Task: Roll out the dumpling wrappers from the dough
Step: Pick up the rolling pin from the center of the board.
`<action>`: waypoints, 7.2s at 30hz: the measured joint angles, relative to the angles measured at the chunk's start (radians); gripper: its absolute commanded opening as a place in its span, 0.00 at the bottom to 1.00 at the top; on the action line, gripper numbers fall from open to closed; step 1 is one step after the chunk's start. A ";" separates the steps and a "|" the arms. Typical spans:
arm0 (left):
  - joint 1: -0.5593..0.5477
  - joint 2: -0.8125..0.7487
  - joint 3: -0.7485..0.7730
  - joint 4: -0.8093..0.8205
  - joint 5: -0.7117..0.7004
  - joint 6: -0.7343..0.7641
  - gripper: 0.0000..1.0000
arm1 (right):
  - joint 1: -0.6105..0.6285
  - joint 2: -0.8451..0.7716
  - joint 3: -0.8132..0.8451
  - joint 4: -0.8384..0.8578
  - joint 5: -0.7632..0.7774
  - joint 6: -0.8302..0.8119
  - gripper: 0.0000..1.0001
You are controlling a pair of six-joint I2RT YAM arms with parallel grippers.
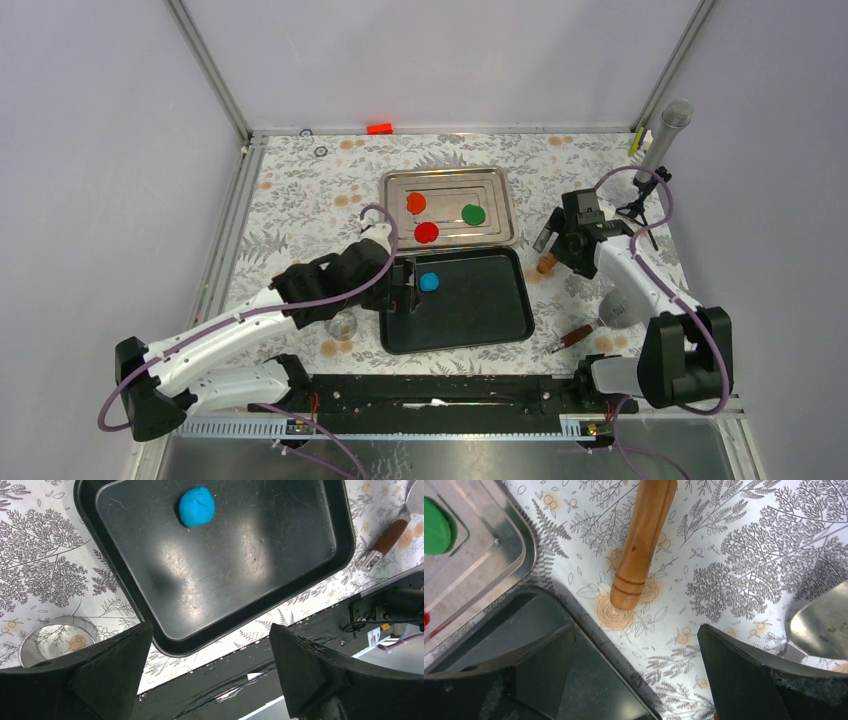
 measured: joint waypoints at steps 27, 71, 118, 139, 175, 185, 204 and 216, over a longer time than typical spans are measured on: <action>0.006 -0.263 -0.068 0.038 -0.273 -0.206 0.99 | -0.042 0.368 0.032 0.266 0.048 0.029 0.00; 0.419 0.392 0.528 -0.010 0.898 0.132 0.99 | 0.273 -0.374 -0.003 0.052 -0.650 -0.368 0.00; 0.438 0.578 0.485 -0.099 1.164 0.118 0.66 | 0.549 -0.433 -0.122 0.304 -0.574 -0.792 0.00; 0.382 0.578 0.480 -0.029 1.191 0.087 0.00 | 0.549 -0.444 -0.131 0.346 -0.593 -0.798 0.12; 0.476 0.207 0.528 0.068 1.210 0.319 0.00 | 0.101 -0.401 -0.217 1.253 -0.911 0.373 1.00; 0.481 0.098 0.528 0.175 1.220 0.328 0.00 | 0.096 -0.219 -0.318 1.847 -1.052 0.727 1.00; 0.484 0.168 0.524 0.347 1.337 0.134 0.00 | 0.271 -0.141 -0.267 1.939 -1.091 0.607 0.93; 0.484 0.199 0.507 0.357 1.364 0.098 0.00 | 0.319 -0.053 -0.211 2.022 -1.099 0.691 0.73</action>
